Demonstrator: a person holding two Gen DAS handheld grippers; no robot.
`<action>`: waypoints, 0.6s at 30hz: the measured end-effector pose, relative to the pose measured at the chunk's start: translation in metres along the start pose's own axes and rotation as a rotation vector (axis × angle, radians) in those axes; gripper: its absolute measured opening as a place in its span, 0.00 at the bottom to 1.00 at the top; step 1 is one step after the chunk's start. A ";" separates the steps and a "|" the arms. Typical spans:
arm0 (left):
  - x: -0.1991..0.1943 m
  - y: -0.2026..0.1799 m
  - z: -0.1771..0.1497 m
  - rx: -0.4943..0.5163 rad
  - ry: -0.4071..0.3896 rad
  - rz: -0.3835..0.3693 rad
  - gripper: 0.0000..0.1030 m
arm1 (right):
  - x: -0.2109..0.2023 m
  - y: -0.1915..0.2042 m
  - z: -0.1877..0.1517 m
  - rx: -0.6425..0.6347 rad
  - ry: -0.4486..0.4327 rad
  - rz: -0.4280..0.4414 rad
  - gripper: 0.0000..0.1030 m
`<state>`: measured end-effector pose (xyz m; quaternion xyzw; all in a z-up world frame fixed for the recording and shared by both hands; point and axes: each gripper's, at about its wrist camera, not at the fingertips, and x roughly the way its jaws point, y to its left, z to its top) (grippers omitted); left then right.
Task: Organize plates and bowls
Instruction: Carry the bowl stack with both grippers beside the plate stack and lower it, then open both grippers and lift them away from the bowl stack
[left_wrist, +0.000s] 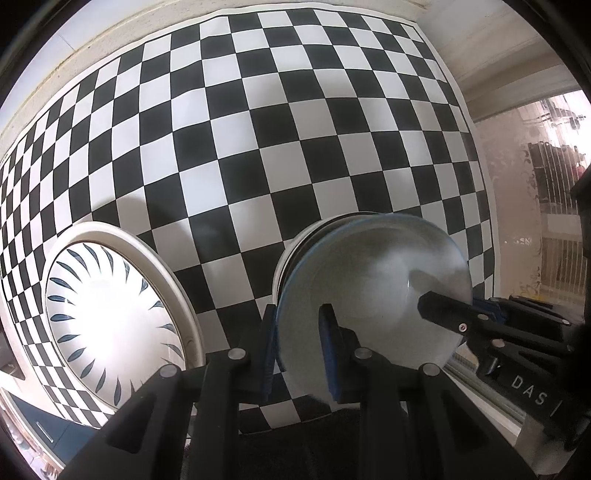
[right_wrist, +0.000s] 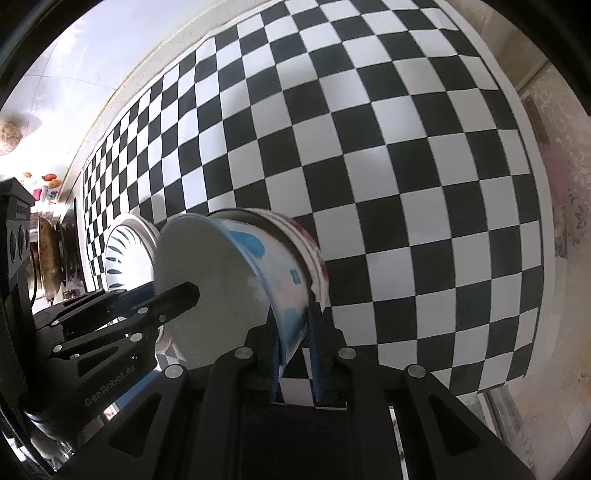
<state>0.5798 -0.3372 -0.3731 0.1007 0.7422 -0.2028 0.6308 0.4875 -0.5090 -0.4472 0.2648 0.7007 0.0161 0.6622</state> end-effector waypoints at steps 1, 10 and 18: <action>0.000 0.001 0.000 0.000 0.001 0.003 0.19 | 0.000 -0.002 0.000 0.004 0.003 0.012 0.15; 0.000 0.000 0.002 0.000 -0.004 0.007 0.19 | -0.011 -0.002 0.003 0.000 -0.024 0.018 0.14; -0.001 -0.002 0.001 -0.005 -0.015 0.018 0.19 | -0.007 -0.002 -0.001 0.002 -0.024 0.009 0.13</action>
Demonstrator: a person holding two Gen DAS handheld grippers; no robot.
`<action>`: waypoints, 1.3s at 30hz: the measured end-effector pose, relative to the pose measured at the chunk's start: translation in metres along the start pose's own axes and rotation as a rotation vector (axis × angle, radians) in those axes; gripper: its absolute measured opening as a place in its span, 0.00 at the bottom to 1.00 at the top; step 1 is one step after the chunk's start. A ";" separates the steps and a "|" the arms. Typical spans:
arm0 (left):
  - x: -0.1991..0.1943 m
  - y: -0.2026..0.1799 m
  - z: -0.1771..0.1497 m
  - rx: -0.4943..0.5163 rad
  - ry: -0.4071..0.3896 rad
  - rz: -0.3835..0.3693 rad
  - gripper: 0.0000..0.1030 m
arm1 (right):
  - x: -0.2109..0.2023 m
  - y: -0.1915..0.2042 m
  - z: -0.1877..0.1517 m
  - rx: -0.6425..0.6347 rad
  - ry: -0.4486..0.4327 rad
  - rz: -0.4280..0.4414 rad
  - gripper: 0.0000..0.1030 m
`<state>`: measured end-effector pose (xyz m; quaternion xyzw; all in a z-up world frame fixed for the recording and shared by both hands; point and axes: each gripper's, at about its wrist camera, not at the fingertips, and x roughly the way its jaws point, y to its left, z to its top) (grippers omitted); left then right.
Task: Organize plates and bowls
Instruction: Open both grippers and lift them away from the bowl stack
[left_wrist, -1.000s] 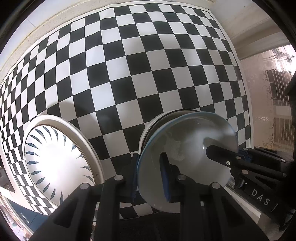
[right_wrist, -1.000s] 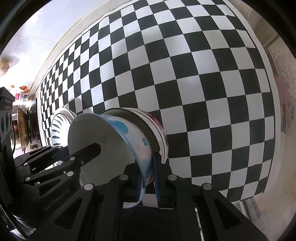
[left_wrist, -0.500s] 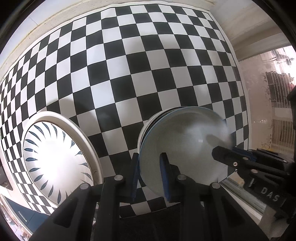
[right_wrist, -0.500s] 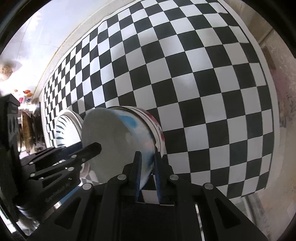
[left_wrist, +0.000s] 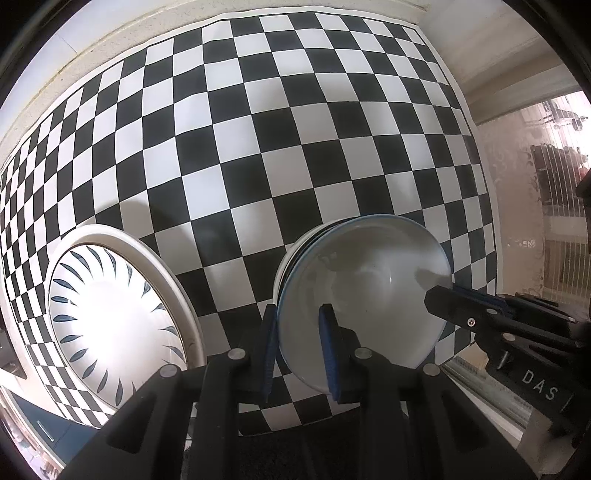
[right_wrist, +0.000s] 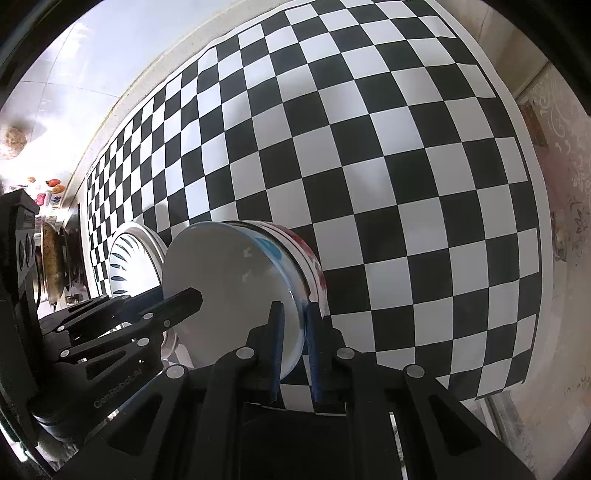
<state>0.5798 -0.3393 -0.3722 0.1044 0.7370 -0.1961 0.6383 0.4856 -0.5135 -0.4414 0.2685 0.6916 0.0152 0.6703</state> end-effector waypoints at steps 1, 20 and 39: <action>0.000 0.000 -0.001 -0.001 -0.002 0.003 0.20 | 0.000 0.000 0.000 0.000 0.000 0.000 0.13; -0.069 0.002 -0.032 -0.011 -0.190 0.047 0.71 | -0.067 0.020 -0.035 -0.102 -0.161 -0.119 1.00; -0.195 -0.006 -0.112 -0.048 -0.405 0.119 0.87 | -0.212 0.081 -0.121 -0.182 -0.428 -0.185 1.00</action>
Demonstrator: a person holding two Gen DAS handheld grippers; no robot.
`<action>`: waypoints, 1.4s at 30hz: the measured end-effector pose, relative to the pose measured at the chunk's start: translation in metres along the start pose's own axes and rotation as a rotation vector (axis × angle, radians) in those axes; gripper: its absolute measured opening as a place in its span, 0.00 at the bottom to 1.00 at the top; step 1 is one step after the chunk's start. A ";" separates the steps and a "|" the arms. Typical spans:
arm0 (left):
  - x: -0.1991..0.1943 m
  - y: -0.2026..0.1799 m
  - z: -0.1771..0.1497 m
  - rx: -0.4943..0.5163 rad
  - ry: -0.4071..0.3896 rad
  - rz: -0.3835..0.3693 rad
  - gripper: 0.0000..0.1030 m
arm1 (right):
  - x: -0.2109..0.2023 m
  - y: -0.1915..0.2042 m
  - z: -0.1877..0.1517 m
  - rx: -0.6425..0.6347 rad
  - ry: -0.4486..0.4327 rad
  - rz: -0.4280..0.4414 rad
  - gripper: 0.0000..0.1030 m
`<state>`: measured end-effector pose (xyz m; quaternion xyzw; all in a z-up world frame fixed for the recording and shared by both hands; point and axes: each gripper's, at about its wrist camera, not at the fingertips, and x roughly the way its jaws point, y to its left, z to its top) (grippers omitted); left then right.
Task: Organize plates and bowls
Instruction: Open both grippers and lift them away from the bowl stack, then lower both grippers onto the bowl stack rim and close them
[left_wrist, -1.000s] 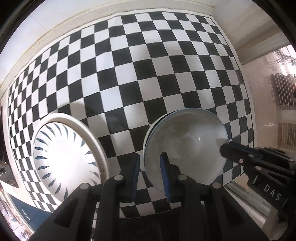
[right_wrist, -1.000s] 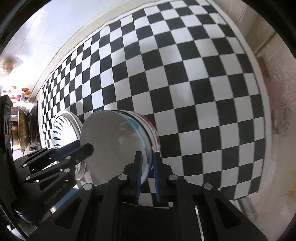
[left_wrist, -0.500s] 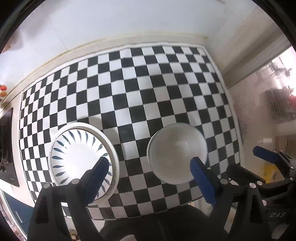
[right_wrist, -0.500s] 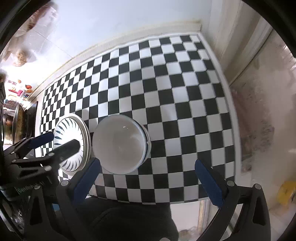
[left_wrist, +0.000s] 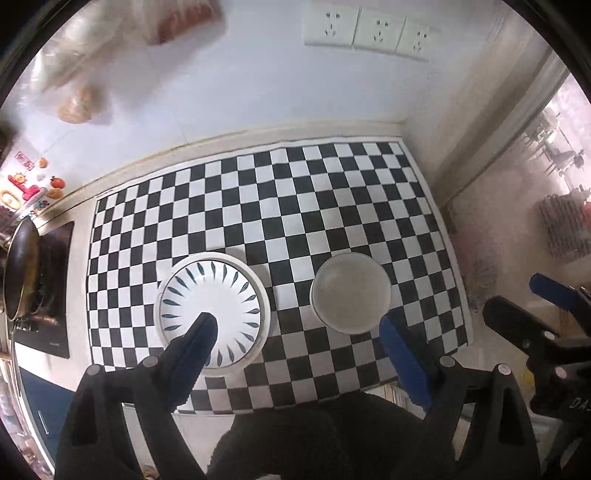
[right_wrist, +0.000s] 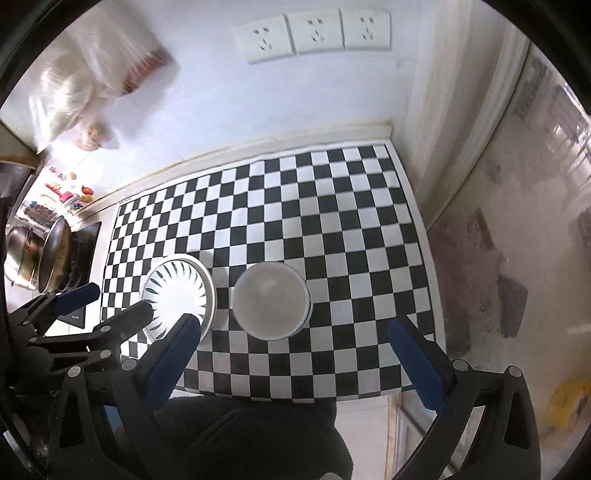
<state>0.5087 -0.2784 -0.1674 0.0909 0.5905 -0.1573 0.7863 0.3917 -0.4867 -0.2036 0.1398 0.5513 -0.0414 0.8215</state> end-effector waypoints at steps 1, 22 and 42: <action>-0.006 0.001 -0.001 0.000 -0.007 0.008 0.87 | -0.006 0.003 -0.001 -0.004 -0.003 0.004 1.00; -0.039 0.013 -0.009 -0.026 -0.002 -0.010 0.87 | -0.030 0.011 -0.005 -0.011 -0.009 -0.013 1.00; 0.068 -0.003 0.013 0.046 0.081 0.007 0.87 | 0.077 -0.018 -0.002 0.109 0.124 0.002 1.00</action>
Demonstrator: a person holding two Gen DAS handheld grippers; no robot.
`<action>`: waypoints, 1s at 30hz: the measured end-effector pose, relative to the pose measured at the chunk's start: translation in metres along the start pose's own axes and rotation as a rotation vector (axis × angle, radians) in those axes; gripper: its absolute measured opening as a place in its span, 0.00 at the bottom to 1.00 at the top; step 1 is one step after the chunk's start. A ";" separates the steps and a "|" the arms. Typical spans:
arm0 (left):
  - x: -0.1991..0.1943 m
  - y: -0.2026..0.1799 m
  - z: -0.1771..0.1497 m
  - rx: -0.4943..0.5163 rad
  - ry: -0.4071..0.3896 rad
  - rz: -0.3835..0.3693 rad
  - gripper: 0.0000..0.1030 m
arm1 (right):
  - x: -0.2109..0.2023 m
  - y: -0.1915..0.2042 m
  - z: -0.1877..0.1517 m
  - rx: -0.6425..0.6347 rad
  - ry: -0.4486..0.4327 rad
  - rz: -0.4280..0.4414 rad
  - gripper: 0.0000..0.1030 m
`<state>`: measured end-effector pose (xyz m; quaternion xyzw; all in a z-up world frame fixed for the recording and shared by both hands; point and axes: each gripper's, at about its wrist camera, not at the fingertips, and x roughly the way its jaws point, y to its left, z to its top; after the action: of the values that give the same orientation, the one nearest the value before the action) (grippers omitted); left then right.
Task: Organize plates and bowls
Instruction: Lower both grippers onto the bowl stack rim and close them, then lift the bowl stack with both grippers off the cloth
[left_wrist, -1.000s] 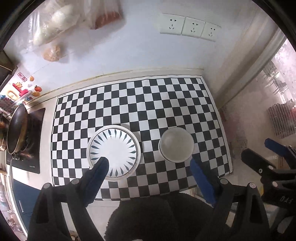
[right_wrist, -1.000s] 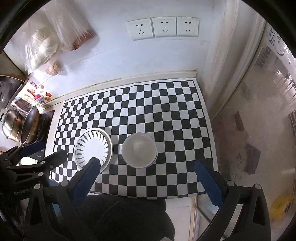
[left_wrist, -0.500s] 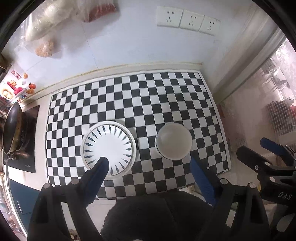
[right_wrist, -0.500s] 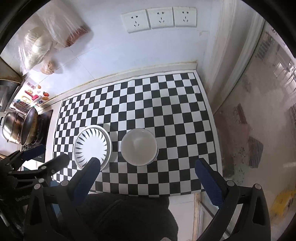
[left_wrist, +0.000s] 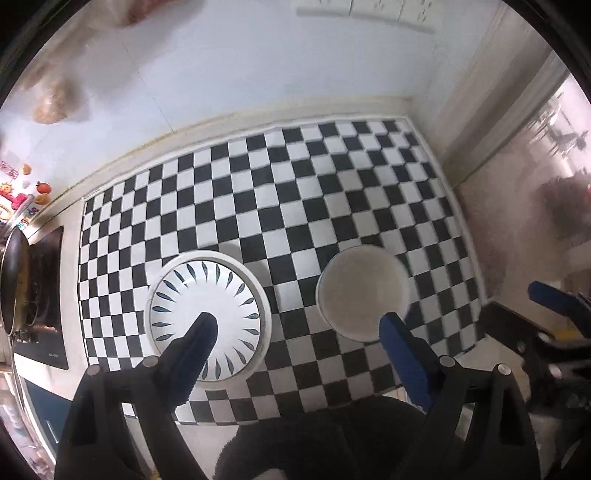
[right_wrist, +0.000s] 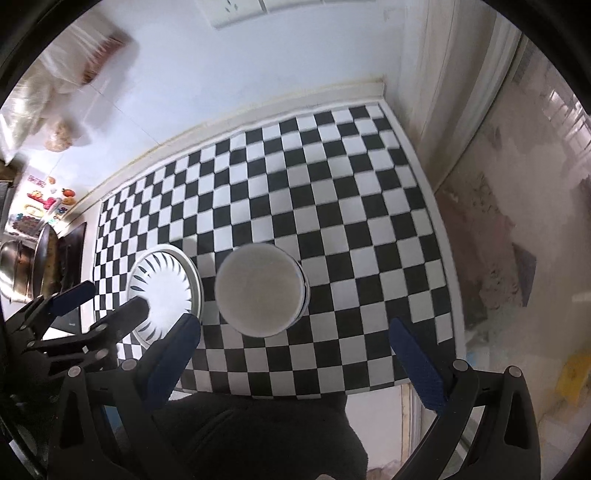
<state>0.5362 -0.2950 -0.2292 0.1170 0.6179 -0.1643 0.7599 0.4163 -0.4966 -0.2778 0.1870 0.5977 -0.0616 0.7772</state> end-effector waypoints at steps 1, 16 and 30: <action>0.008 0.001 0.002 -0.004 0.010 -0.008 0.87 | 0.008 -0.002 0.001 0.008 0.010 0.007 1.00; 0.127 0.001 0.032 -0.023 0.210 -0.113 0.26 | 0.109 -0.026 0.013 0.075 0.115 0.021 1.00; 0.180 -0.013 0.041 0.004 0.323 -0.173 0.26 | 0.197 -0.046 0.011 0.158 0.240 0.113 0.90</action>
<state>0.6009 -0.3417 -0.3961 0.0898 0.7393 -0.2091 0.6338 0.4666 -0.5183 -0.4727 0.2872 0.6680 -0.0418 0.6852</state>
